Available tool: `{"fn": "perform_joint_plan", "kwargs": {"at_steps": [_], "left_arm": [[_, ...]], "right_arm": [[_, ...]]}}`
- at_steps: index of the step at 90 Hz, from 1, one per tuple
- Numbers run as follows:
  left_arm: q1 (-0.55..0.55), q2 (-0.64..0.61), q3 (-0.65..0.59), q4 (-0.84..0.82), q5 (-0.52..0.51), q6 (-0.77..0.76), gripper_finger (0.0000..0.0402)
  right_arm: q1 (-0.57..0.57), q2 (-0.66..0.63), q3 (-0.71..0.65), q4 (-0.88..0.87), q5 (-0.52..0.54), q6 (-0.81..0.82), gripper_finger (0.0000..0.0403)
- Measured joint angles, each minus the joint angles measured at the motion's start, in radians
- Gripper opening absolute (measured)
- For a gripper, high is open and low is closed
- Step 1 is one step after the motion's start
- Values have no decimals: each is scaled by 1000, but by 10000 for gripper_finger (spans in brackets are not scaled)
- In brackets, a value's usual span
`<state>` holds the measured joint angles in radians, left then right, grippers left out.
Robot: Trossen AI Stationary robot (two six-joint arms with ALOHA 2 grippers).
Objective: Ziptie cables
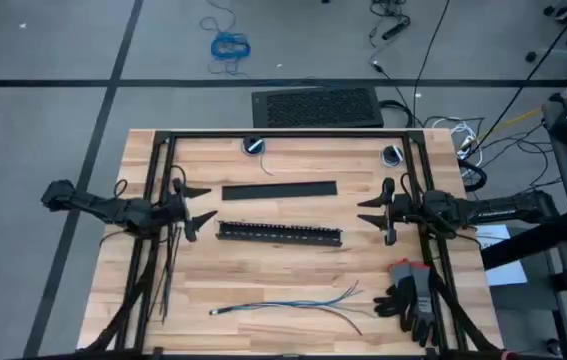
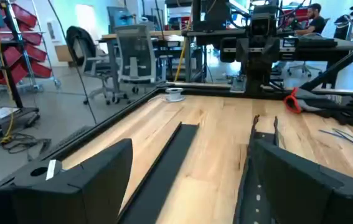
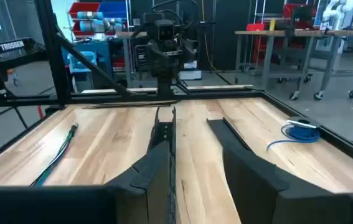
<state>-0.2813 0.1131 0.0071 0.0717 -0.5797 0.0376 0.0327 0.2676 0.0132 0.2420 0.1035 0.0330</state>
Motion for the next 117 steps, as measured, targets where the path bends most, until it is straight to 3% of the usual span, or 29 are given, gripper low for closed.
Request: {"fn": "perform_joint_plan", "kwargs": {"at_steps": [90,104,117], "left_arm": [[0,0,0,0,0,0,325],[0,0,0,2,0,73,325],[0,0,0,2,0,27,325]], "right_arm": [[0,0,0,0,0,0,141],[0,0,0,0,0,0,141],[0,0,0,0,0,0,141]]}}
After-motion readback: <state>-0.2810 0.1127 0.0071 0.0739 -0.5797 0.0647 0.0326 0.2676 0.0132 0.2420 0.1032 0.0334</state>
